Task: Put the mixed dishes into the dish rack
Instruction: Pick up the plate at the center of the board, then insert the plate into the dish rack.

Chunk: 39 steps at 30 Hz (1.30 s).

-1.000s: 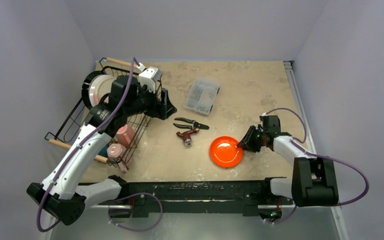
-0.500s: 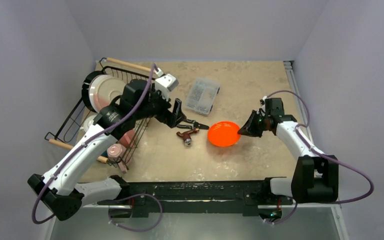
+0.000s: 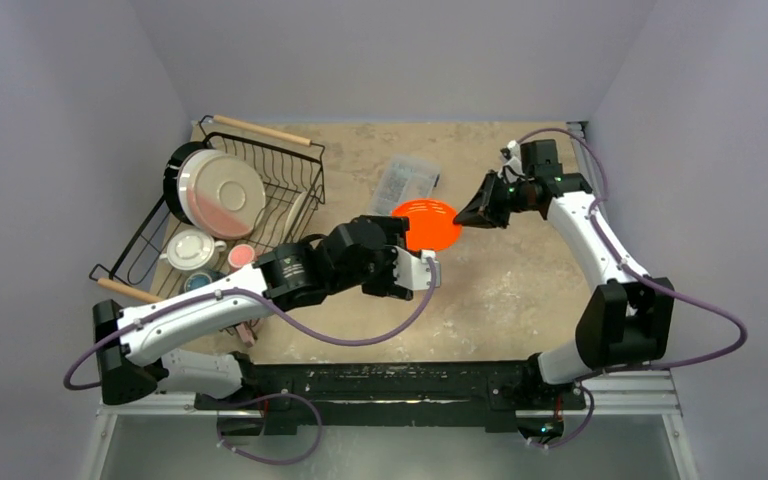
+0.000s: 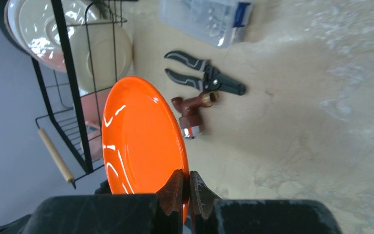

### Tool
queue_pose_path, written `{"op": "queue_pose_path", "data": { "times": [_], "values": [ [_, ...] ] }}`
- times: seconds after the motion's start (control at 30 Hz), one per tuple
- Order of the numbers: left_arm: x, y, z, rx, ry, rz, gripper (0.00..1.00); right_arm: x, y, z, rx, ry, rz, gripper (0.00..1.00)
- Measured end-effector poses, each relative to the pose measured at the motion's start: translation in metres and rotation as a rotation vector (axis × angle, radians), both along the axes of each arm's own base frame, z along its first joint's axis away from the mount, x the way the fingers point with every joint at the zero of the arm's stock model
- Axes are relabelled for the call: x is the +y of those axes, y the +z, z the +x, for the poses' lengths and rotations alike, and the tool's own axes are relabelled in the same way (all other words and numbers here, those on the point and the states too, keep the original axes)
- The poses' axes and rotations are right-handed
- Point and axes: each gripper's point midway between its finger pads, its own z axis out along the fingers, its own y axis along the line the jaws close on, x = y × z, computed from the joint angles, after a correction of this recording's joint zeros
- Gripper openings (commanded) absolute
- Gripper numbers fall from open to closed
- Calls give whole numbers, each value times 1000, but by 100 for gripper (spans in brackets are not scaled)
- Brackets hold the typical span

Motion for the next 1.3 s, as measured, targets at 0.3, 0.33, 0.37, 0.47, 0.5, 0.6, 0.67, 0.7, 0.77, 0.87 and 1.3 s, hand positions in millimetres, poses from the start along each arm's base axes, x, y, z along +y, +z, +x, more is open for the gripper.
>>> {"op": "queue_pose_path", "data": {
  "times": [0.3, 0.33, 0.37, 0.47, 0.5, 0.6, 0.67, 0.7, 0.77, 0.87, 1.3],
  "values": [
    [-5, -18, 17, -153, -60, 215, 80, 51, 18, -21, 77, 134, 133, 0],
    [-5, -20, 18, -163, -64, 231, 79, 53, 18, -22, 83, 137, 139, 0],
    [-6, -22, 19, -164, -63, 241, 78, 53, 19, -23, 87, 138, 143, 0],
    [-7, -35, 26, -173, -50, 297, 69, 55, 21, -26, 95, 148, 158, 0],
    [-8, -39, 29, -178, -42, 318, 66, 55, 22, -26, 97, 151, 160, 0],
    [-10, -50, 39, -196, -12, 363, 54, 55, 23, -28, 101, 158, 167, 0],
    [-10, -52, 44, -212, 8, 380, 38, 56, 25, -30, 103, 166, 172, 0],
    [-10, -52, 46, -217, 18, 383, 23, 56, 26, -30, 101, 168, 171, 0],
    [-9, -50, 48, -227, 40, 388, 8, 55, 28, -30, 96, 175, 166, 0],
    [-9, -42, 50, -239, 60, 389, 0, 55, 34, -29, 86, 184, 165, 2],
    [-4, -35, 31, -53, 52, 314, 0, 46, 67, 0, -100, 198, 50, 74]
  ]
}}
